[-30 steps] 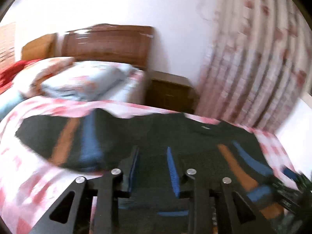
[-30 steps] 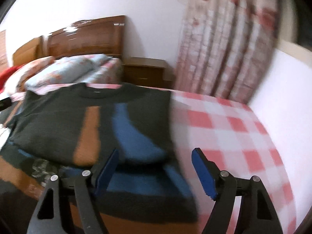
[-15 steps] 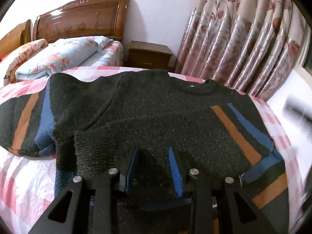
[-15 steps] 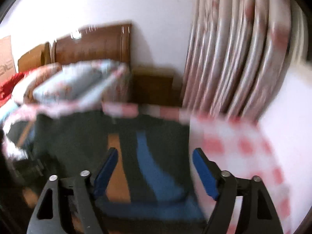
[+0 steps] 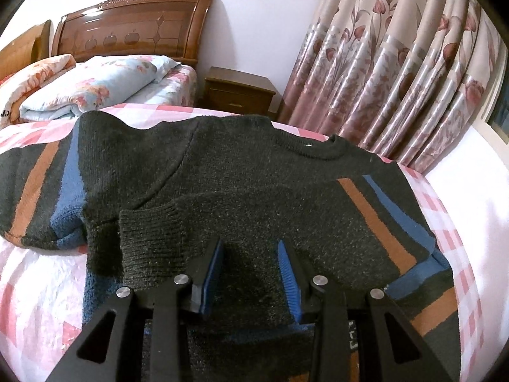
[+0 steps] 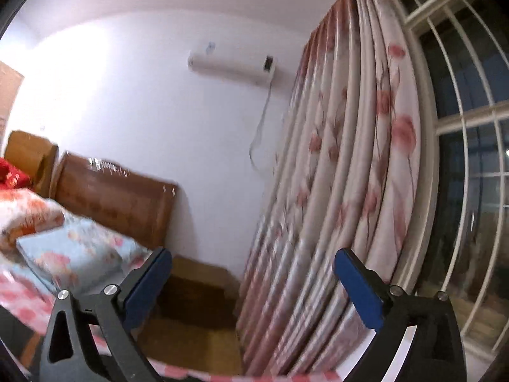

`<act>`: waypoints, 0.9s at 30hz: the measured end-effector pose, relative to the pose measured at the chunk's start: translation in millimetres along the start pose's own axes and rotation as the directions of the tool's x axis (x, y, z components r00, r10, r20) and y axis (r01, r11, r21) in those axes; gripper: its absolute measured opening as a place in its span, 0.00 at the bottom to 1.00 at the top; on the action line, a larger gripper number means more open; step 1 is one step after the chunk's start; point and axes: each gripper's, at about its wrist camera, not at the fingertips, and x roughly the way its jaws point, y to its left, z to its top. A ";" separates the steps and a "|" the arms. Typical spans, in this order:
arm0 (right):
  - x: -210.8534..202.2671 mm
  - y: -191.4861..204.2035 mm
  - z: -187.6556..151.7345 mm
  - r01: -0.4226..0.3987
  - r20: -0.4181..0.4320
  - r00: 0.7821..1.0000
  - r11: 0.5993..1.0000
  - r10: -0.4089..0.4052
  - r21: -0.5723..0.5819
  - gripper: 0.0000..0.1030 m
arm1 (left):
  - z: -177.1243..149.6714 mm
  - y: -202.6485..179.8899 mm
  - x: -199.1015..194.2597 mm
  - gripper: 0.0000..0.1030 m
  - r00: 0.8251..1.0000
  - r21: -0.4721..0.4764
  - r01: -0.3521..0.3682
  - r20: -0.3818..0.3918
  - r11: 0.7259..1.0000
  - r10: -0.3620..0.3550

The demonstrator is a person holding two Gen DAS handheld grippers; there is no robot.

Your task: Fold small clothes

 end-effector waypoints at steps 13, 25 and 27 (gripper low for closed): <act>-50.2 46.7 50.3 0.009 0.213 0.977 1.000 -0.011 0.011 1.00 | -0.5 6.8 -3.4 0.35 1.000 -0.029 0.031 0.005 0.999 -0.030; -88.2 37.7 134.5 -0.003 0.359 0.933 0.997 -0.026 0.080 1.00 | -0.3 14.8 -6.5 0.35 0.998 -0.054 0.061 0.010 0.997 -0.061; -94.9 28.2 145.6 0.002 0.377 0.925 0.995 -0.041 0.103 1.00 | -0.5 16.2 -7.1 0.35 0.998 -0.059 0.068 0.011 0.996 -0.068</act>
